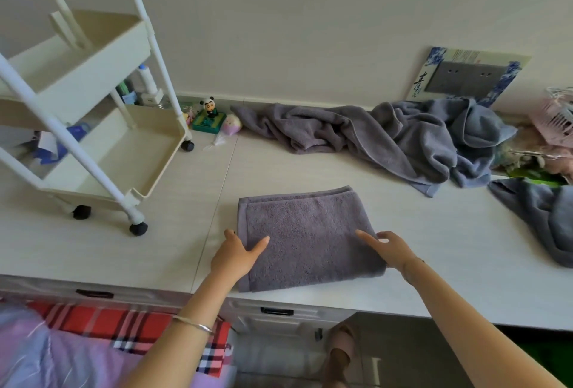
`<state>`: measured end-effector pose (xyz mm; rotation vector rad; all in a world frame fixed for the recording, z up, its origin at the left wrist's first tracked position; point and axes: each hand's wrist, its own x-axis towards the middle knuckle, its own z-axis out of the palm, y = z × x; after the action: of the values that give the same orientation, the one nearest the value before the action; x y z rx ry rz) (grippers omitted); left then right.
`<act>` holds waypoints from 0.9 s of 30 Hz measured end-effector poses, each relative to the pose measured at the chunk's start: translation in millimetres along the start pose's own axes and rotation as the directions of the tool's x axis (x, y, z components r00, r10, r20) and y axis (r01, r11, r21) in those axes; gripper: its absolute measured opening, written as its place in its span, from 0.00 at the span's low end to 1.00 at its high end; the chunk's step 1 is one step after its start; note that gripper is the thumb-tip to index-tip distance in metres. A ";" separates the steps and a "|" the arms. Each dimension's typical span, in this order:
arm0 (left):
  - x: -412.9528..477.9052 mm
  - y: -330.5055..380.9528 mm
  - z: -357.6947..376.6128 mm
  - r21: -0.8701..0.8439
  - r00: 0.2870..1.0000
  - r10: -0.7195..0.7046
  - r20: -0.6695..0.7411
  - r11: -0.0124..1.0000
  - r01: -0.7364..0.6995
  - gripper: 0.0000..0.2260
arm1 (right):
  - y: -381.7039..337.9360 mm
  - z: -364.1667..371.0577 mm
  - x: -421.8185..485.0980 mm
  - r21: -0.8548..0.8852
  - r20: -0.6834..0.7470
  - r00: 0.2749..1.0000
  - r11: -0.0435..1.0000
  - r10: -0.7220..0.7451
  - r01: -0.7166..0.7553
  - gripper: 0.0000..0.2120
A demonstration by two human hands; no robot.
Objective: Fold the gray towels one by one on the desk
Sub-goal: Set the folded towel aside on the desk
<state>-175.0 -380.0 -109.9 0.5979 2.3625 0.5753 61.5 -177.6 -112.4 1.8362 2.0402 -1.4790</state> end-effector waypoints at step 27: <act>-103.0 124.4 -264.8 -0.712 0.876 0.398 -0.272 0.529 -0.461 0.18 | -258.8 -116.6 -127.4 0.719 0.105 0.798 0.600 -0.593 0.351 0.29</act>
<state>-244.2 -402.1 191.7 0.7473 1.7356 1.7444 -38.5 -163.3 181.9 0.9721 2.0585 -2.7611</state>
